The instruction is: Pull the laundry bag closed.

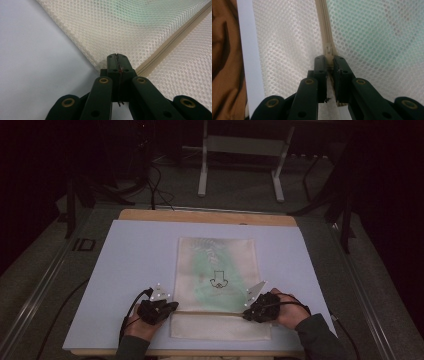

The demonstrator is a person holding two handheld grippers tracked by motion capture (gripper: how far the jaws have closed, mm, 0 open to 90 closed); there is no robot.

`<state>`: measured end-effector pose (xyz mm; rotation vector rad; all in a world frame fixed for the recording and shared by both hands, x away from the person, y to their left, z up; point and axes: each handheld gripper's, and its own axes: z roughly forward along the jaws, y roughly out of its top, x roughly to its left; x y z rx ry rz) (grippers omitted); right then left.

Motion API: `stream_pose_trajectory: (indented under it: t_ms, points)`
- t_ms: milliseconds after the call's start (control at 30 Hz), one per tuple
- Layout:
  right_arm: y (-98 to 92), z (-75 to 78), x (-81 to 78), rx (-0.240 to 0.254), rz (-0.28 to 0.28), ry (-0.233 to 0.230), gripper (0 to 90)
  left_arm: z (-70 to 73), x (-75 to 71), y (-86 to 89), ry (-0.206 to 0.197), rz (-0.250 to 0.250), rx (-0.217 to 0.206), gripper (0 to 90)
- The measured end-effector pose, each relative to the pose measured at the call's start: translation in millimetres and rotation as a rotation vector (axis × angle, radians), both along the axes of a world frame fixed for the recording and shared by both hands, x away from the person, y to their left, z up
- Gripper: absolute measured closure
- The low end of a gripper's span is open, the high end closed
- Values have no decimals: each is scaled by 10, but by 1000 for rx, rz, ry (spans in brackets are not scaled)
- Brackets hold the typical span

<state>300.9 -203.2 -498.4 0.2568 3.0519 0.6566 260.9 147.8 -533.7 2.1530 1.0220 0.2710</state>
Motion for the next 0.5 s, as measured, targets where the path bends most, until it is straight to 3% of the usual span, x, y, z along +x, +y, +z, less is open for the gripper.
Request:
stream_pose_trajectory:
  t_ms: [500]
  points:
    - [-119,3,-1,-3,-18,4,825,0,0,0,0,-1,1,894]
